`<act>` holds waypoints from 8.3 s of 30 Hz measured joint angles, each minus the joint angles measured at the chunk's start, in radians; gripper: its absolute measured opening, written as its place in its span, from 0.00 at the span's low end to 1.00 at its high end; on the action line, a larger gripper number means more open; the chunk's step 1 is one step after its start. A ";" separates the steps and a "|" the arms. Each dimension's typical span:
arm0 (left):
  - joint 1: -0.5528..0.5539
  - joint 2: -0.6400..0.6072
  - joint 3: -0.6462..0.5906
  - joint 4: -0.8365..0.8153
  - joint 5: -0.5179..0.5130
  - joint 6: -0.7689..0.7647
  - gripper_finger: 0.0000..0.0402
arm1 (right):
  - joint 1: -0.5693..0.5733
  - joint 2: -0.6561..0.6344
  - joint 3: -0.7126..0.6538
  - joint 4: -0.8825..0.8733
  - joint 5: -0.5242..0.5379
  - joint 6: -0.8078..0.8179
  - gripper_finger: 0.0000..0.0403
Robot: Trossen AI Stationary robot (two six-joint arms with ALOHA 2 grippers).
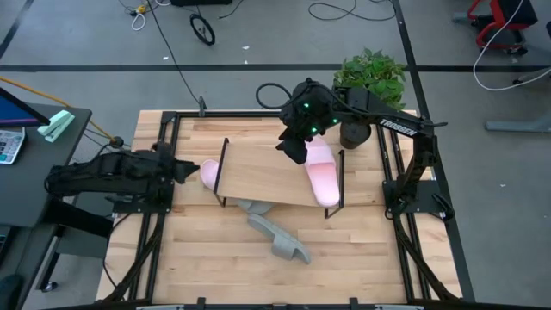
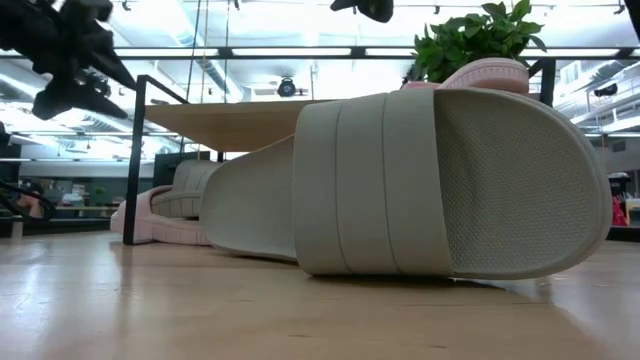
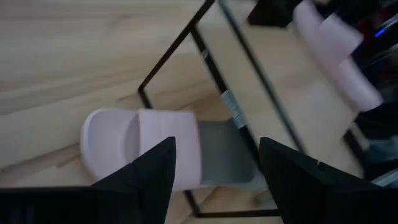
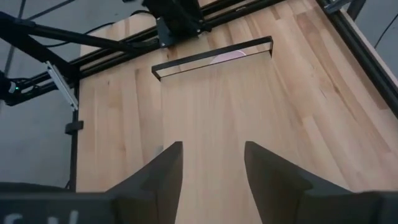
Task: Pick and place slides into the shelf
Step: Put the bottom gray slide on the shelf
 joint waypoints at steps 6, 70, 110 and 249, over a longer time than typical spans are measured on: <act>0.000 0.139 0.000 0.034 0.005 0.059 0.57 | 0.020 0.000 0.000 0.000 -0.001 0.000 0.44; 0.000 0.231 0.000 0.330 0.368 0.315 0.46 | 1.063 0.000 -0.847 0.517 0.889 1.272 0.51; 0.000 0.230 0.000 0.330 0.368 0.352 0.43 | 0.901 0.051 -0.977 0.774 0.585 1.195 0.08; 0.000 -0.013 0.000 0.640 0.369 0.758 0.30 | 0.613 0.340 -0.366 0.583 1.221 1.986 0.07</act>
